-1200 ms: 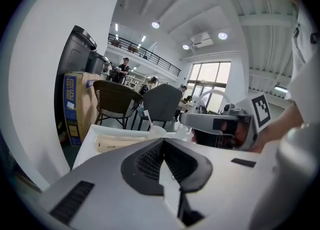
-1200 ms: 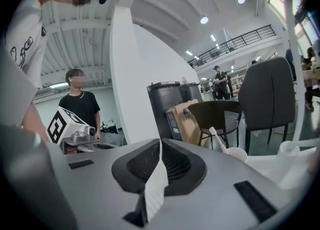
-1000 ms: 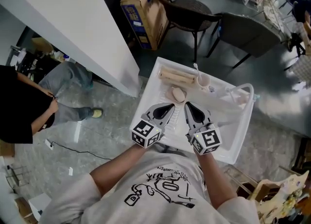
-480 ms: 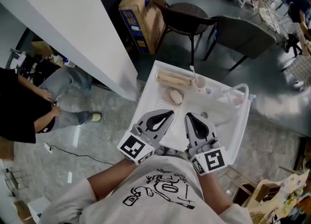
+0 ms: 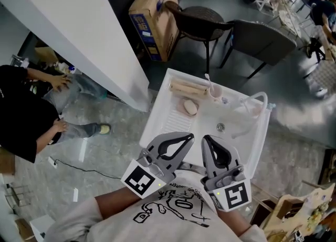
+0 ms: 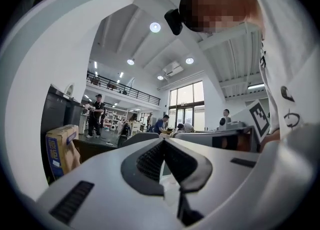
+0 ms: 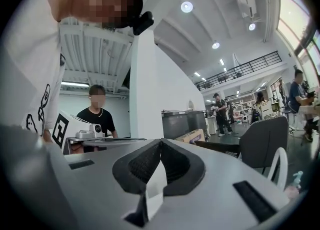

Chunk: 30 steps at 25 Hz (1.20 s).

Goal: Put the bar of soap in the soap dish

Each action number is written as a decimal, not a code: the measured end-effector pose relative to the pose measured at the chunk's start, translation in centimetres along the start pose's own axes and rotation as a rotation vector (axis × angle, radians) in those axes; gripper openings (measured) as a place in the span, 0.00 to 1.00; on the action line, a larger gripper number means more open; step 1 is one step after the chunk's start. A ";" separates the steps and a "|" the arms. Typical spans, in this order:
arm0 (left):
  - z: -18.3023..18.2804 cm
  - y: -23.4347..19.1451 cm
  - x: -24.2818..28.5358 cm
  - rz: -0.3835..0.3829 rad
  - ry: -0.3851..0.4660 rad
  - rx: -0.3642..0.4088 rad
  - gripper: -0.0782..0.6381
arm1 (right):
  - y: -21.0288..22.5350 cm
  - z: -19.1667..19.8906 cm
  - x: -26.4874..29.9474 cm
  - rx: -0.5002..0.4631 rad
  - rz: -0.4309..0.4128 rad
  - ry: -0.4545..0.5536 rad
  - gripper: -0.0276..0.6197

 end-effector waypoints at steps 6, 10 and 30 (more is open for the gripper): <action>-1.3 1.5 -0.7 0.030 -0.016 0.043 0.11 | -1.2 -1.8 -0.8 -0.012 0.023 0.026 0.08; -1.5 2.0 -0.9 0.023 -0.014 0.036 0.11 | -1.7 -2.3 -1.2 -0.035 0.010 0.029 0.08; -1.2 1.7 -0.4 0.009 -0.021 0.026 0.11 | -1.1 -2.3 -1.3 -0.034 0.033 0.026 0.08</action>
Point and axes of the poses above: the fingertips, and each gripper's own axes: x forward along the fingers, y to its right, z out of its underside, the point moved 6 cm from there along -x, backward along the fingers, and after that the axes turned 9 degrees about y, right-handed, at the moved point
